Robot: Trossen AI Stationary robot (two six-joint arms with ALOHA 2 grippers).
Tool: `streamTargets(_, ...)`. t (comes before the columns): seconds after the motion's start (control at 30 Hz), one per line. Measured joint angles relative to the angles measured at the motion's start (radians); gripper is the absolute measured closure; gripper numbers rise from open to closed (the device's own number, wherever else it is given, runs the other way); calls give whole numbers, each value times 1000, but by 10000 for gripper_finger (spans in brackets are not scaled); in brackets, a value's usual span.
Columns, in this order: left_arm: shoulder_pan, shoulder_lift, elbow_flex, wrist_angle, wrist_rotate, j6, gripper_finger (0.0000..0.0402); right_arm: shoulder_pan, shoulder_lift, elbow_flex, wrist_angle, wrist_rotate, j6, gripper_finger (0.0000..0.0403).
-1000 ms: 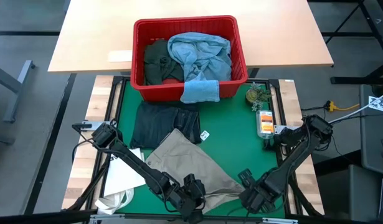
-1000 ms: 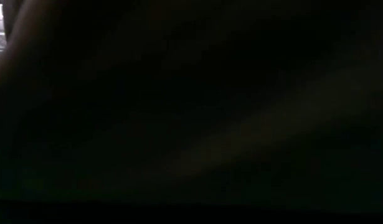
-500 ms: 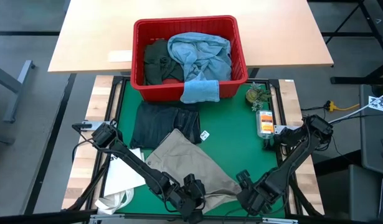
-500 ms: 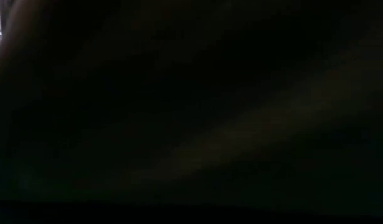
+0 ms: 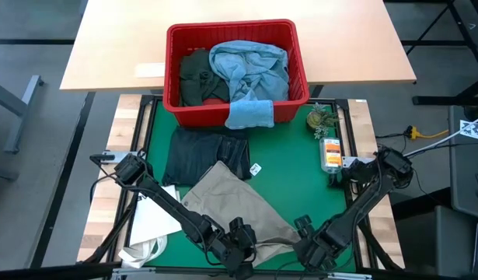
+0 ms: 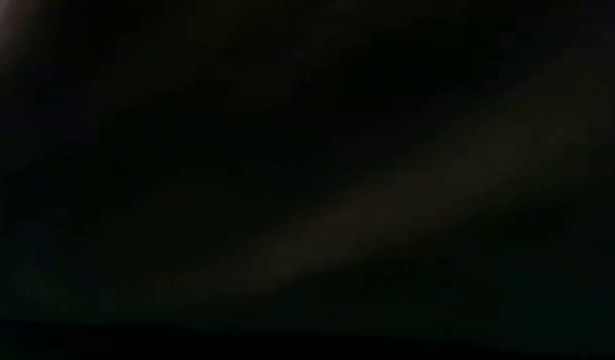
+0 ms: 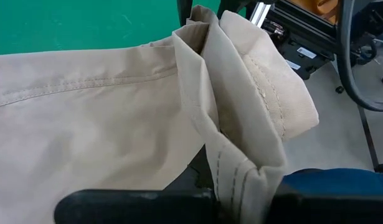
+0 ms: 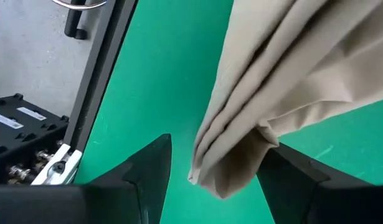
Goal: Fold Laundry from Bin
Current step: Fold the brown shorts
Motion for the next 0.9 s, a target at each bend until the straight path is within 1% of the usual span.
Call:
streamTargets(0.13,0,0,0,0,-3,0,399,0,1,0,0,18,0,186)
streamTargets(0.23,0,0,0,0,-7,0,399,-2,1,0,0,28,0,217)
streamTargets(0.3,0,0,0,0,-9,0,399,-2,1,0,-1,26,0,257)
streamTargets(0.43,-13,-1,0,-1,-52,2,399,-6,-1,0,-2,27,-14,368)
streamTargets(0.47,-19,-2,0,-1,-63,6,399,-10,-5,0,-3,27,-32,384)
streamTargets(0.5,-25,-3,0,-1,-69,11,399,-12,-6,3,-8,27,-45,389)
streamTargets(0.57,-44,-10,0,-2,-94,18,399,-28,-7,30,-44,31,-60,379)
streamTargets(0.63,-64,-20,0,-3,-120,13,399,-51,-7,70,-95,38,-112,374)
streamTargets(0.8,-117,-26,2,-24,-233,-56,399,-136,-7,205,-210,156,-305,396)
streamTargets(0.9,-147,-29,2,-42,-327,-122,399,-201,-9,284,-226,234,-429,391)
